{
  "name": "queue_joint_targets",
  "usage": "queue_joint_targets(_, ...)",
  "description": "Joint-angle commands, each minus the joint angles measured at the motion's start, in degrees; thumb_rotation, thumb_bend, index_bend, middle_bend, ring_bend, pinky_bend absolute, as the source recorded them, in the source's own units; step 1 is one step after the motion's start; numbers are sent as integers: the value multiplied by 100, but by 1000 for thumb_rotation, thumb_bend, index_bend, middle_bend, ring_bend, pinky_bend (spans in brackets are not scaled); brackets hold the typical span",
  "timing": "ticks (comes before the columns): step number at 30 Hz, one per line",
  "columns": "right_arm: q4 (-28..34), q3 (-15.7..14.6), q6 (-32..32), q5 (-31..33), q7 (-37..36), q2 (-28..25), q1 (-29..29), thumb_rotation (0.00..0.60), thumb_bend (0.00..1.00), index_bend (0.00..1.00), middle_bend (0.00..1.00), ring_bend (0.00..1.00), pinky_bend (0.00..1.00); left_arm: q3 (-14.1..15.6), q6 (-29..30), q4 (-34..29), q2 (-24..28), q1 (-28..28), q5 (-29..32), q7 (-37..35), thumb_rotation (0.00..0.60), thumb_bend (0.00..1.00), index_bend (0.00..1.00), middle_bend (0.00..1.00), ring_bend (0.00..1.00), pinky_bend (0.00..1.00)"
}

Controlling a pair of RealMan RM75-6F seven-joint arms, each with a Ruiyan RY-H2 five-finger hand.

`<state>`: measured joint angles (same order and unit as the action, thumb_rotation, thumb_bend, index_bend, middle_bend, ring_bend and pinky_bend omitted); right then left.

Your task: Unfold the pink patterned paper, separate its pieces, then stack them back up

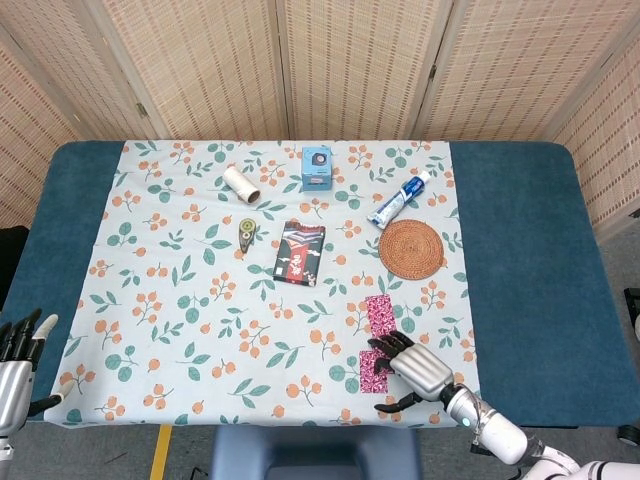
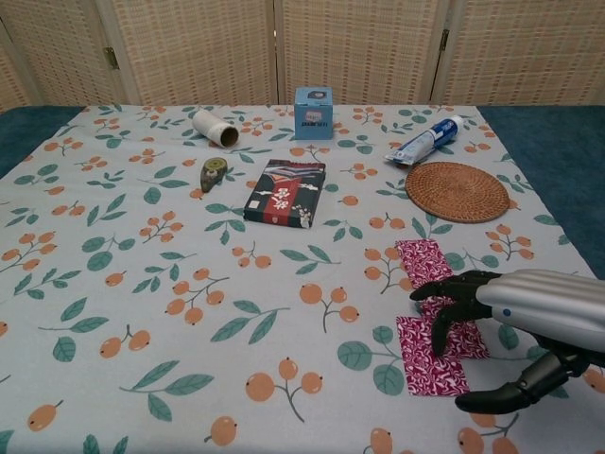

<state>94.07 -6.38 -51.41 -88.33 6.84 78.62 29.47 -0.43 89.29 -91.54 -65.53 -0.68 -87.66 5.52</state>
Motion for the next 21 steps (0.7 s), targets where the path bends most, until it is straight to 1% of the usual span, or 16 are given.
queue_joint_targets(1,95,-90,-132,-81,-54,-157,-80,191,226,337,89,0,0,1,-5,-5,-6,-6,-14,10,600,234,116,27,85,0)
queue_joint_targets(7,132,-240,-211,-147,-97,-347,-178,192,225,337,91,0,0,8,4,-39,-19,-9,-58,56,600,234,116,27,85,0)
queue_joint_targets(21,-39,-115,-31,-82,-65,-72,-72,193,225,337,91,0,0,17,39,14,-17,49,-29,-5,600,234,116,27,85,0)
